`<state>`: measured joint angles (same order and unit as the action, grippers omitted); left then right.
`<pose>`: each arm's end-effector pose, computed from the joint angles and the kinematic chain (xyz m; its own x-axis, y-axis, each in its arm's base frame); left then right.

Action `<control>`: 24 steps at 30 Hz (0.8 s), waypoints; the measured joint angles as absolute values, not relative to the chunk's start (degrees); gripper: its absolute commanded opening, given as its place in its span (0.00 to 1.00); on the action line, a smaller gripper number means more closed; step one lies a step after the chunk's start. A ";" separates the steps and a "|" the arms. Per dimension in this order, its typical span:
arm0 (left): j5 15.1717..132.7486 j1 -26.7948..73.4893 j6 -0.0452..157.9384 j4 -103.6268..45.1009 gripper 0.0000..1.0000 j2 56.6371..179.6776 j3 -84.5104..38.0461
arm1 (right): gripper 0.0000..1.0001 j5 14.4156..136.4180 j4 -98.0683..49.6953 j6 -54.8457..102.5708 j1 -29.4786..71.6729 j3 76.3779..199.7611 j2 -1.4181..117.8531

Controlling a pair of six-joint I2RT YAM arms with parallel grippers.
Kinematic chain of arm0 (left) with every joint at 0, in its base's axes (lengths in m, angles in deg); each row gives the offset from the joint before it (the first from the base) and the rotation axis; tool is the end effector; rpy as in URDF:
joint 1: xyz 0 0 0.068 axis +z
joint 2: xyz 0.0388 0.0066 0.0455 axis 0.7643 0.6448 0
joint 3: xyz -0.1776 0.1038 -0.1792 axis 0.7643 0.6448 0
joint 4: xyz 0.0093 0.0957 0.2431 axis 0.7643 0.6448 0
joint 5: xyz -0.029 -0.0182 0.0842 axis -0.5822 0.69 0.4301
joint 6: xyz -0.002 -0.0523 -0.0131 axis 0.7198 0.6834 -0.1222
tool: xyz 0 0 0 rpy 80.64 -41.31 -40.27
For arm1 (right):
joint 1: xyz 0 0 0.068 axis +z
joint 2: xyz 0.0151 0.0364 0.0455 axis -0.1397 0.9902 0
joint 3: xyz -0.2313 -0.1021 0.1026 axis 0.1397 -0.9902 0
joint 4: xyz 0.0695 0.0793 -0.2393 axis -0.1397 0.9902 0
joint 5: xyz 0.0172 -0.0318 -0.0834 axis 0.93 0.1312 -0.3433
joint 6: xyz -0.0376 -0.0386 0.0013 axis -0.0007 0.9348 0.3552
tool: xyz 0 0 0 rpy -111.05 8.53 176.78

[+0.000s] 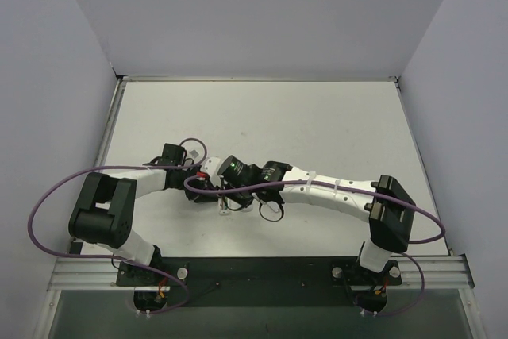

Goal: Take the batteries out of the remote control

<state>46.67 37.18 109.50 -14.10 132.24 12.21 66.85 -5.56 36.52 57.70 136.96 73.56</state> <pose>0.2450 -0.0762 0.1249 -0.9357 -0.3490 0.0521 -0.2924 0.6841 -0.6682 0.1575 0.3479 0.2681 -0.1766 -0.6393 -0.7484 -0.9293 0.3588 -0.0873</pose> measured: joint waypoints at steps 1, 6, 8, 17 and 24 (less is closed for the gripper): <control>46.52 37.18 109.63 -14.21 0.33 132.31 12.32 | 0.00 66.72 -5.08 36.83 57.70 136.98 73.65; 45.86 37.18 110.09 -14.78 0.30 132.64 12.56 | 0.00 66.69 -3.53 38.38 57.75 137.81 74.17; 45.64 37.18 110.22 -14.95 0.29 132.68 12.60 | 0.00 66.72 -3.48 38.84 57.90 138.29 74.52; 44.42 37.31 110.85 -16.22 0.37 132.79 13.02 | 0.00 67.17 -3.13 40.90 58.86 140.19 75.22; 44.29 38.69 110.85 -16.11 0.41 132.79 13.02 | 0.00 67.13 -3.07 44.35 59.61 140.26 76.38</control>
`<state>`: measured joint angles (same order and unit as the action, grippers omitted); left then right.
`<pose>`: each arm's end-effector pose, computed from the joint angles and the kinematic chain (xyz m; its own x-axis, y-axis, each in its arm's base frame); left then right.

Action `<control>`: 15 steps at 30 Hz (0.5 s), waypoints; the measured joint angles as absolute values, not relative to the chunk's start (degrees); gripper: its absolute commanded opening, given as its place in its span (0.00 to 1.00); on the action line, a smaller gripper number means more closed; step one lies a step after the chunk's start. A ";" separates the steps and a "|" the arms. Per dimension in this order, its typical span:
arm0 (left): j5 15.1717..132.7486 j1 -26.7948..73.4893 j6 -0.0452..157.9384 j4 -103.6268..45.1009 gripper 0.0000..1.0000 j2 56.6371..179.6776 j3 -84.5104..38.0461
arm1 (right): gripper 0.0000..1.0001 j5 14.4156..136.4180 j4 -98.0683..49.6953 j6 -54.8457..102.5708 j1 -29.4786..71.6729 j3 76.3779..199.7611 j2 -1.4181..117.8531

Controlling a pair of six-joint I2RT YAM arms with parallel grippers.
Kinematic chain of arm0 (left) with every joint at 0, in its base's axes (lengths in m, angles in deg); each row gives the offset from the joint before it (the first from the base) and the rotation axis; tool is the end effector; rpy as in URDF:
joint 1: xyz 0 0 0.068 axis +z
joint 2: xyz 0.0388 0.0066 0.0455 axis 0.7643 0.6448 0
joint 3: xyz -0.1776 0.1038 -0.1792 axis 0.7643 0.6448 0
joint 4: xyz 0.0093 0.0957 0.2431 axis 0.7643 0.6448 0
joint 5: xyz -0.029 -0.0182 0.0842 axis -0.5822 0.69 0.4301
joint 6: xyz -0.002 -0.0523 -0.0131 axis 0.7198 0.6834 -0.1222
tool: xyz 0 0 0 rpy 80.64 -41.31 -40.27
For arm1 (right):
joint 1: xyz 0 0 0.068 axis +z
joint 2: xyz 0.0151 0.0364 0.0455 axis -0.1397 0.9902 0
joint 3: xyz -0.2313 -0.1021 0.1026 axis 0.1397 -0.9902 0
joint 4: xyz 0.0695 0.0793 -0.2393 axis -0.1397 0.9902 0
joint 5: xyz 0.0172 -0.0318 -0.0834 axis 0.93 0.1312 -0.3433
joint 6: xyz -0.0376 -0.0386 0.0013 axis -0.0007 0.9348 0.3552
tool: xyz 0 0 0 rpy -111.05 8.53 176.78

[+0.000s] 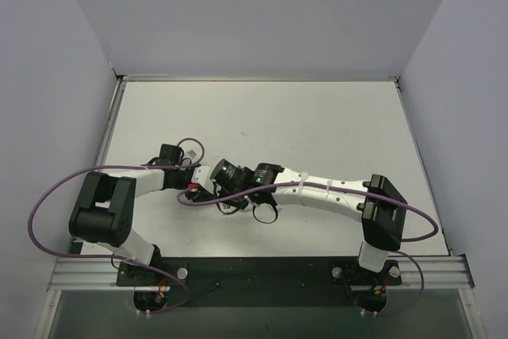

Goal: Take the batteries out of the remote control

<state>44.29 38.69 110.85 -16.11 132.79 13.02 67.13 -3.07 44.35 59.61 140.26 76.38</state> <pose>0.2461 -0.0708 0.1215 -0.9254 -0.3706 0.0792 -0.3181 0.6461 -0.6938 0.1497 0.3628 0.2656 -0.0348 -0.7060 -0.7073 -0.9570 0.2275 -0.1800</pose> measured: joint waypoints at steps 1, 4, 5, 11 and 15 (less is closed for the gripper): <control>44.31 38.75 110.83 -16.07 0.41 132.79 13.02 | 0.00 67.11 -3.05 44.96 59.69 140.26 76.49; 44.24 38.97 110.83 -15.87 0.40 132.79 13.02 | 0.00 67.09 -3.07 46.91 59.96 140.37 76.51; 44.22 38.99 110.83 -15.83 0.40 132.79 13.02 | 0.00 67.09 -3.05 47.41 59.96 140.45 76.53; 44.18 39.08 110.81 -15.78 0.40 132.90 13.02 | 0.00 66.41 -3.07 50.23 60.28 140.56 76.77; 44.03 39.08 110.81 -15.78 0.39 133.67 12.91 | 0.00 65.56 -3.00 52.02 61.09 140.61 77.45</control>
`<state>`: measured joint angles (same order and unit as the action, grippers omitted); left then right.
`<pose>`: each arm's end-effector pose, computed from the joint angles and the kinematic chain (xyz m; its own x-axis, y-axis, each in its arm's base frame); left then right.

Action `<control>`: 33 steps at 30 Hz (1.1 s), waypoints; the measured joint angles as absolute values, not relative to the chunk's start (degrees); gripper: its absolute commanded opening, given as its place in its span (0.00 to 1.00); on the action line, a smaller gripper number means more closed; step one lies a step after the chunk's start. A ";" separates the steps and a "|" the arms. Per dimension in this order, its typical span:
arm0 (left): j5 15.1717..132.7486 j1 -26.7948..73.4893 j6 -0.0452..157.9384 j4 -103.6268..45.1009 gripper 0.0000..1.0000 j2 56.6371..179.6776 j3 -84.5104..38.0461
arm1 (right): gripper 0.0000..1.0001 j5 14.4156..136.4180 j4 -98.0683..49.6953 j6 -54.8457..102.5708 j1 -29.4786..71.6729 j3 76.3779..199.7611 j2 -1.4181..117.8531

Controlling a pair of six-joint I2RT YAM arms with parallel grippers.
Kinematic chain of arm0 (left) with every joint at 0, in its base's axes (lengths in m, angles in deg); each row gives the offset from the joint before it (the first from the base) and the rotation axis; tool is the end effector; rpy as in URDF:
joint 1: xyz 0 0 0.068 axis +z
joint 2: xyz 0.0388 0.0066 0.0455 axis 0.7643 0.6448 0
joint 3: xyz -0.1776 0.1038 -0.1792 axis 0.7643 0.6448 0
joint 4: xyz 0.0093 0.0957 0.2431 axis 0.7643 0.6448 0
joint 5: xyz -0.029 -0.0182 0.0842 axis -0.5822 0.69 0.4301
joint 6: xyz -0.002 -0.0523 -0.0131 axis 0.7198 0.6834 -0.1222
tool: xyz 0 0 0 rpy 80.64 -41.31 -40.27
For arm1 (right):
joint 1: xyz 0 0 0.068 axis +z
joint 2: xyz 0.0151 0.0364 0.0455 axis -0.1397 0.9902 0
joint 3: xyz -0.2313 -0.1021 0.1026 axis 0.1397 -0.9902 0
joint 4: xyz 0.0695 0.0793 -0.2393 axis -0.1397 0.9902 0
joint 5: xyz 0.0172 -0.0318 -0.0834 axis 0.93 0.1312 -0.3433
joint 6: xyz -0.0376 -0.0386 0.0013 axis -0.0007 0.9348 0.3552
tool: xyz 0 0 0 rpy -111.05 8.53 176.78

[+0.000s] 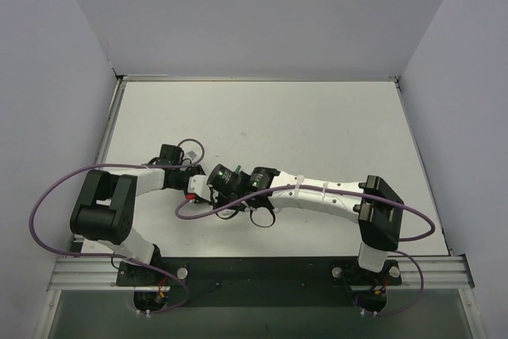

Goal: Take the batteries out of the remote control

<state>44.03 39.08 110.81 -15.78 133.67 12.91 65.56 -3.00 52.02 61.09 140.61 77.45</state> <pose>0.2465 -0.0693 0.1182 -0.9221 -0.3747 0.0970 -0.3342 0.6444 -0.6878 0.1423 0.3693 0.2605 0.1059 -0.7427 -0.6612 -0.9503 0.1201 -0.2871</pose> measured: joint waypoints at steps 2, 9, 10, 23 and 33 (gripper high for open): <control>43.76 39.10 110.81 -15.80 0.38 133.95 12.77 | 0.00 65.23 -3.02 52.87 61.51 140.61 77.56; 42.91 39.13 110.81 -15.85 0.36 134.50 12.45 | 0.00 63.52 -2.78 54.93 62.73 140.89 78.83; 42.87 39.13 110.83 -15.87 0.36 134.52 12.45 | 0.00 63.24 -2.72 55.12 62.86 141.04 79.04; 42.52 39.15 110.83 -16.24 0.36 134.71 12.45 | 0.00 61.12 -1.03 56.52 63.32 142.55 79.24; 41.67 39.15 111.33 -17.44 0.36 135.48 12.47 | 0.00 61.12 0.32 56.48 63.32 143.49 80.68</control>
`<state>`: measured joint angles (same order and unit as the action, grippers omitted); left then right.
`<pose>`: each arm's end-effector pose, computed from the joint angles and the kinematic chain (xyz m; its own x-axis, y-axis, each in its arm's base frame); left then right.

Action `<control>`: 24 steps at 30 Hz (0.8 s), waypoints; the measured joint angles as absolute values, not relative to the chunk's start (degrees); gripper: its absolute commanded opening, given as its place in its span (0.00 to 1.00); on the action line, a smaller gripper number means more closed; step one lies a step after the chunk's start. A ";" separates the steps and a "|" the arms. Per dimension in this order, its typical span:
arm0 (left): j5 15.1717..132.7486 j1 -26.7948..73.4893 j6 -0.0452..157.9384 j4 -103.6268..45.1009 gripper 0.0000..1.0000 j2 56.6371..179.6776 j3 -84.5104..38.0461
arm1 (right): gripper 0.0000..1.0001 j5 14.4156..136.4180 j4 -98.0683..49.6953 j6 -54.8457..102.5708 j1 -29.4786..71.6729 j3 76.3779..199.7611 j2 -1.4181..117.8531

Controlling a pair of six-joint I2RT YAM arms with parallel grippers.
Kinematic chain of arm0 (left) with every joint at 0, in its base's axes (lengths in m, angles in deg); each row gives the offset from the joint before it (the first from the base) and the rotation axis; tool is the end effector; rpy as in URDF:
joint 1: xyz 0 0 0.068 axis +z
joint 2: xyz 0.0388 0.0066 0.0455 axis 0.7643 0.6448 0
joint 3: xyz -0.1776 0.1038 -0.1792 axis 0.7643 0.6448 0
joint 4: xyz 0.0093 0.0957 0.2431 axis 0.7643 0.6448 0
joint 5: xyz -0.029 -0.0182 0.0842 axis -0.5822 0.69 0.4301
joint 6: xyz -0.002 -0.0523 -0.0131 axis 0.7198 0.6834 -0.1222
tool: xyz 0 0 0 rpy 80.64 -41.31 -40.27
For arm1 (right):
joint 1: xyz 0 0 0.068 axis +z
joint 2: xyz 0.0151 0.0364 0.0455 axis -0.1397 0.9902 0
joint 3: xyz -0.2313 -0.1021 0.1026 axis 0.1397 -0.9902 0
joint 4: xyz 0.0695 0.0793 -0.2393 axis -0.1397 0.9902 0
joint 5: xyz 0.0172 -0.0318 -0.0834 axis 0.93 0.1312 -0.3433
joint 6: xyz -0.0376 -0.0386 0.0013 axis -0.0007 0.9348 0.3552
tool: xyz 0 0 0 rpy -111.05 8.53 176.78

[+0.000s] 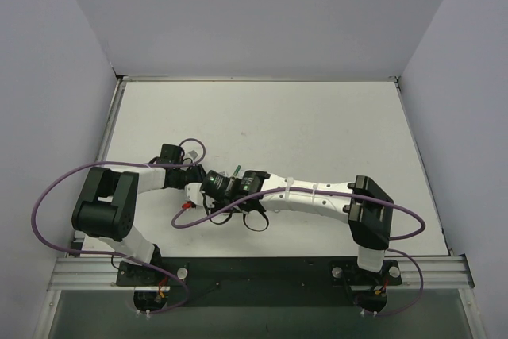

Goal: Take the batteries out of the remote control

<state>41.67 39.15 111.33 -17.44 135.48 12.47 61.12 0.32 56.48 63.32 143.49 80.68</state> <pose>0.2507 -0.0709 0.1145 -0.9245 -0.3621 0.1192 -0.3343 0.6197 -0.7101 0.1334 0.3824 0.2512 0.1862 -0.8003 -0.5700 -0.9275 0.0481 -0.3706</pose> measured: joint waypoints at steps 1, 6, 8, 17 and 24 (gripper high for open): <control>41.62 39.15 111.40 -17.51 0.36 135.48 12.47 | 0.00 61.14 0.34 56.48 63.32 143.64 80.99; 41.53 39.15 111.70 -17.77 0.36 135.48 12.49 | 0.00 60.90 0.63 56.50 63.52 144.65 81.82; 41.53 39.15 111.73 -17.88 0.36 135.48 12.53 | 0.00 60.71 0.71 56.52 63.69 144.78 81.93; 41.34 39.15 112.32 -18.86 0.32 135.50 12.93 | 0.00 61.05 1.17 59.74 63.76 146.49 83.22; 41.03 39.19 112.84 -19.41 0.31 135.50 13.23 | 0.00 64.20 0.12 62.64 62.97 147.47 83.88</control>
<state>41.03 39.19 112.84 -19.41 135.50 13.23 64.20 0.12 62.64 62.97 147.47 83.88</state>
